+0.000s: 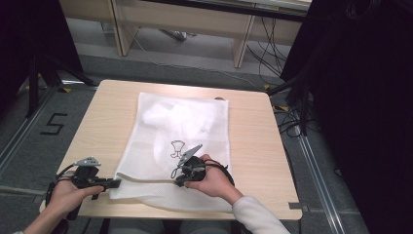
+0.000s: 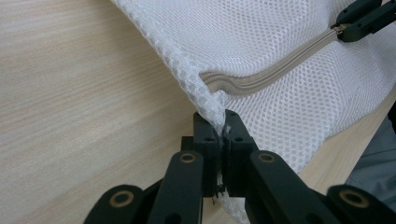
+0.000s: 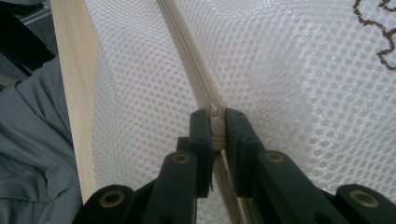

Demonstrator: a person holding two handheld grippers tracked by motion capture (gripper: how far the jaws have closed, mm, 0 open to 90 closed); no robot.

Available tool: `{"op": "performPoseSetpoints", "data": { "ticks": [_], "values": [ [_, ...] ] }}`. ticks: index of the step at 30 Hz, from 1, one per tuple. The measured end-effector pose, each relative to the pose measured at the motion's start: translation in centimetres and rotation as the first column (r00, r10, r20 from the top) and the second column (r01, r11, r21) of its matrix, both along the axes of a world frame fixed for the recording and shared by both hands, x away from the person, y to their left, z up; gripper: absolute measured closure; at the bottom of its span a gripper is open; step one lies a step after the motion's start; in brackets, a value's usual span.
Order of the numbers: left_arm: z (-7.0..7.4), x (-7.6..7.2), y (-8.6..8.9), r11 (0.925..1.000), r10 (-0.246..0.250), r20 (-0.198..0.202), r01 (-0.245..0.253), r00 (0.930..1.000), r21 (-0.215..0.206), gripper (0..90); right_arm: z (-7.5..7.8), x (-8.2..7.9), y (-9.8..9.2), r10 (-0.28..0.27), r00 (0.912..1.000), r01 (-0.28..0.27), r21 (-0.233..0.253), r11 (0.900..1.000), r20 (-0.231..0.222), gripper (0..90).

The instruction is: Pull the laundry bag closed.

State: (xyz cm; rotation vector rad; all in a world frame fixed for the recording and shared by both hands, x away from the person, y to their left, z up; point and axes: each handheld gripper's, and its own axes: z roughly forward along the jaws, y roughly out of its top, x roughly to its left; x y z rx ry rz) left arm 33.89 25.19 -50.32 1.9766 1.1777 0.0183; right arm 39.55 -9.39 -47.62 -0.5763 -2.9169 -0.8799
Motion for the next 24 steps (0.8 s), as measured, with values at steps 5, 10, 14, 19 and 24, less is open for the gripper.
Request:
{"op": "performPoseSetpoints", "data": {
  "ticks": [5, 10, 14, 19, 24],
  "values": [
    [0.0, 0.0, 0.0, 1.0, 0.004, 0.0, -0.004, 1.0, 0.002, 85.8, 0.1, 0.0, -0.5, -0.01, 0.9999, 0.01, 0.002, 1.0, -0.003, 82.7],
    [0.0, 0.0, 0.0, 1.0, 0.004, 0.0, -0.004, 1.0, 0.003, 85.8, 0.2, -0.1, -0.9, -0.025, 0.9996, 0.025, 0.006, 1.0, -0.008, 82.7],
    [0.0, 0.0, -0.1, 1.0, 0.004, 0.001, -0.004, 1.0, 0.003, 85.8, 0.3, -0.1, -1.2, -0.036, 0.9993, 0.036, 0.007, 0.999, -0.009, 82.7],
    [0.0, 0.0, -0.1, 1.0, 0.003, 0.001, -0.003, 1.0, 0.003, 85.8, 0.3, -0.1, -1.5, -0.031, 0.9995, 0.031, 0.005, 1.0, -0.004, 82.7],
    [-0.1, 0.0, -0.1, 1.0, 0.003, 0.003, -0.003, 1.0, 0.004, 85.8, 0.4, 0.0, -1.7, -0.033, 0.9994, 0.033, 0.005, 0.999, -0.008, 82.7]
  ]
}}
